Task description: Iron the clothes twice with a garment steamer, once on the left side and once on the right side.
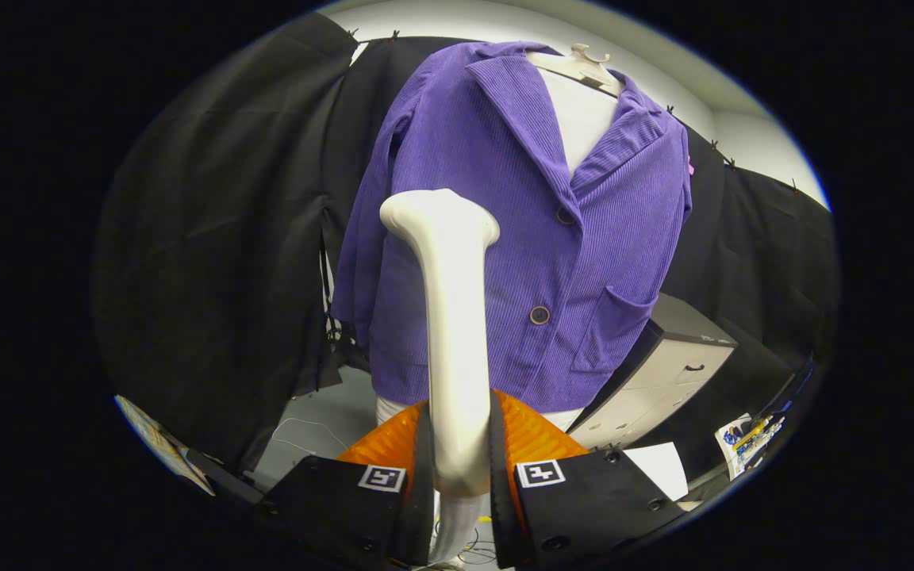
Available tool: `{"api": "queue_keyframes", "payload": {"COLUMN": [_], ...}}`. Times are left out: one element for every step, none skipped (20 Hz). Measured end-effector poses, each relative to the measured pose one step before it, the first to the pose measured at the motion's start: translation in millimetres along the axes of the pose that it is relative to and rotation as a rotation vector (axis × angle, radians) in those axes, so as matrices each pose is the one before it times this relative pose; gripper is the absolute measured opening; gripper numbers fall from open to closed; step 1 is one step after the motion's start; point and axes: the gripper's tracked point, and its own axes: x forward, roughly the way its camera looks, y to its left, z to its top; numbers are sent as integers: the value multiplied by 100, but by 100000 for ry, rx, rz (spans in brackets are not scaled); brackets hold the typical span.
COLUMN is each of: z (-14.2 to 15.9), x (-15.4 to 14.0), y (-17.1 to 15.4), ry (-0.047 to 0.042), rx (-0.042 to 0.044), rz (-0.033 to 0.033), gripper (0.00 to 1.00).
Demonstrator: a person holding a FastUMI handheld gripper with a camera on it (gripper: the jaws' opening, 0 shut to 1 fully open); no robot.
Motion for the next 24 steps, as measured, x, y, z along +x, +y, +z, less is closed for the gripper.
{"api": "queue_keyframes", "payload": {"z": [-509, -520, -478, -530, -665, -478, -593, -367, -409, -564, -297, -343, -320, -449, -446, -480, -626, -525, -312, -373, -680, -568, -635, -535], "x": [110, 332, 220, 287, 107, 272, 281, 341, 299, 383, 302, 374, 168, 221, 231, 223, 314, 247, 197, 212, 134, 125, 227, 246], "y": [58, 126, 97, 179, 54, 88, -65, 55, 124, 19, -53, 40, 7, 41, 82, -75, 55, -95, 35, -20, 134, 83, -27, -18], "ry": [1214, 1009, 1143, 1310, 1055, 1014, 792, 863, 927, 900, 359, 234, 333, 609, 800, 1020, 1110, 969, 760, 755, 1210, 1061, 1074, 894], "rx": [-87, -192, -131, 29, 213, -70, -269, -303, -203, -285, -595, -818, -363, -145, -62, -40, -224, -291, -706, -745, -303, -7, -76, -454], "rz": [-85, -100, -41, 67, 67, 1, -118, -109, -26, 3, -284, -345, -108, 129, 168, 162, 117, 43, -431, -274, 118, 177, 162, -43], "gripper": [38, 38, 38, 37, 38, 38, 38, 38, 38, 38, 38, 38, 38, 38, 38, 38, 37, 38, 38, 38, 38, 38, 38, 38]}}
